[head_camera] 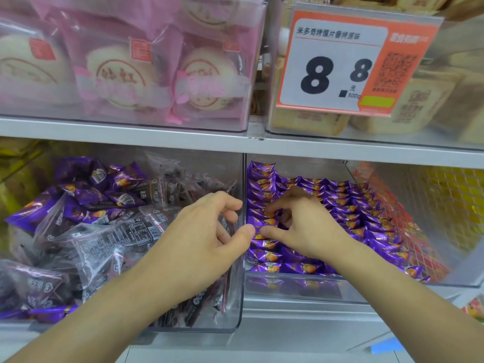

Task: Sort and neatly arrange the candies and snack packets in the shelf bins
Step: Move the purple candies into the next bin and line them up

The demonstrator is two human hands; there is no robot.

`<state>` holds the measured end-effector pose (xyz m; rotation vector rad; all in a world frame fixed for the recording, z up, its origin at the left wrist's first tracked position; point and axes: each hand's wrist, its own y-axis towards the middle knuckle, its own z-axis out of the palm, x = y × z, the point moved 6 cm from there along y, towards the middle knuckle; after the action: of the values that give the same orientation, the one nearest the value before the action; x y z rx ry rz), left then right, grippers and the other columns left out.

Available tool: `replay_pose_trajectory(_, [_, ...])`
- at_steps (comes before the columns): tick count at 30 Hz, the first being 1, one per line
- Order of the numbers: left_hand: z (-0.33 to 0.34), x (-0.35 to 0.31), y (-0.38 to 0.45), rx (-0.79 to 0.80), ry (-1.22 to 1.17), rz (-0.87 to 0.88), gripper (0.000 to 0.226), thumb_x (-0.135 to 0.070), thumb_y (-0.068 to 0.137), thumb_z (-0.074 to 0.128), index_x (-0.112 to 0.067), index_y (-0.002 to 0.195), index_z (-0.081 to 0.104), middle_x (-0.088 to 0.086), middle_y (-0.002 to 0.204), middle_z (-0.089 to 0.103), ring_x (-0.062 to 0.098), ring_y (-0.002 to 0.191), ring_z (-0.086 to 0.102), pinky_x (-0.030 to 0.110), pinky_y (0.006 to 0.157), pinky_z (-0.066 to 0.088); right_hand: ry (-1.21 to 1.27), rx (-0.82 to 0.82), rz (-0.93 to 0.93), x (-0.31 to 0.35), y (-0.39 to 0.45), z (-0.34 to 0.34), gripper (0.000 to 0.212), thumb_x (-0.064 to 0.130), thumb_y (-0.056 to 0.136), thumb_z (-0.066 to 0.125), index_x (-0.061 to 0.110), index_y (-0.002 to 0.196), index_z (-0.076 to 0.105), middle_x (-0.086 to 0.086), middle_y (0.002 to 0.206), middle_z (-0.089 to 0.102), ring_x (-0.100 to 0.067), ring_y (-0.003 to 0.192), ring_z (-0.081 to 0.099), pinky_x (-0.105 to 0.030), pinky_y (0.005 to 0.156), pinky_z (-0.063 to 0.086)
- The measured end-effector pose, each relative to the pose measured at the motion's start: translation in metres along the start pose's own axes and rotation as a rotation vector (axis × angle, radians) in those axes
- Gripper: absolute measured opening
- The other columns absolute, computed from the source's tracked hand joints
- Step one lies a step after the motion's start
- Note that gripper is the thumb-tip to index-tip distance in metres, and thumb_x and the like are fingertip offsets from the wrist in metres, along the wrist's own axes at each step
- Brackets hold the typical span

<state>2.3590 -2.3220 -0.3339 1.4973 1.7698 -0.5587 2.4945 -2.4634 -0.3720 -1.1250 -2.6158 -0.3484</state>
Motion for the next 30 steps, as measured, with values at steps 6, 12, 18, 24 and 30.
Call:
replay_pose_trajectory(6, [0.000, 0.001, 0.000, -0.001, -0.014, 0.003, 0.041, -0.054, 0.079, 0.057, -0.034, 0.115, 0.055, -0.015, 0.097, 0.058, 0.003, 0.063, 0.063, 0.018, 0.063, 0.048, -0.005, 0.004, 0.022, 0.001, 0.000, 0.003, 0.044, 0.060, 0.080, 0.071, 0.030, 0.112, 0.067, 0.003, 0.111, 0.051, -0.010, 0.081, 0.056, -0.020, 0.073, 0.035])
replay_pose_trajectory(12, [-0.001, 0.002, -0.002, -0.013, -0.013, 0.015, 0.038, -0.054, 0.080, 0.058, -0.036, 0.114, 0.056, -0.017, 0.095, 0.058, 0.002, 0.063, 0.063, 0.017, 0.060, 0.048, 0.008, 0.030, 0.025, -0.003, 0.000, 0.002, 0.051, 0.065, 0.074, 0.073, 0.033, 0.113, 0.064, 0.004, 0.113, 0.049, -0.013, 0.086, 0.059, -0.025, 0.076, 0.043])
replay_pose_trajectory(18, [-0.003, 0.000, -0.004, -0.029, -0.036, 0.040, 0.037, -0.054, 0.079, 0.056, -0.035, 0.111, 0.059, -0.014, 0.096, 0.060, 0.003, 0.068, 0.062, 0.014, 0.063, 0.049, 0.018, -0.026, -0.010, -0.002, 0.000, -0.010, 0.042, 0.055, 0.078, 0.074, 0.034, 0.114, 0.068, 0.007, 0.114, 0.054, -0.010, 0.093, 0.058, -0.027, 0.085, 0.048])
replay_pose_trajectory(24, [-0.032, -0.004, -0.017, -0.084, -0.020, 0.104, 0.016, -0.034, 0.085, 0.065, -0.032, 0.101, 0.068, -0.013, 0.091, 0.066, 0.006, 0.086, 0.065, 0.019, 0.071, 0.052, 0.335, -0.266, -0.135, 0.030, -0.013, -0.037, 0.011, 0.019, 0.090, 0.069, 0.026, 0.096, 0.074, 0.021, 0.090, 0.065, -0.002, 0.085, 0.063, -0.013, 0.072, 0.044])
replay_pose_trajectory(30, [-0.100, 0.034, -0.039, -0.175, 0.124, 0.027, 0.012, -0.027, 0.082, 0.074, -0.033, 0.090, 0.070, -0.020, 0.084, 0.069, 0.002, 0.078, 0.065, 0.011, 0.072, 0.049, 0.592, -0.282, -0.364, 0.108, -0.038, -0.041, 0.010, 0.015, 0.088, 0.072, 0.023, 0.093, 0.073, 0.008, 0.086, 0.068, -0.017, 0.077, 0.065, -0.031, 0.068, 0.052])
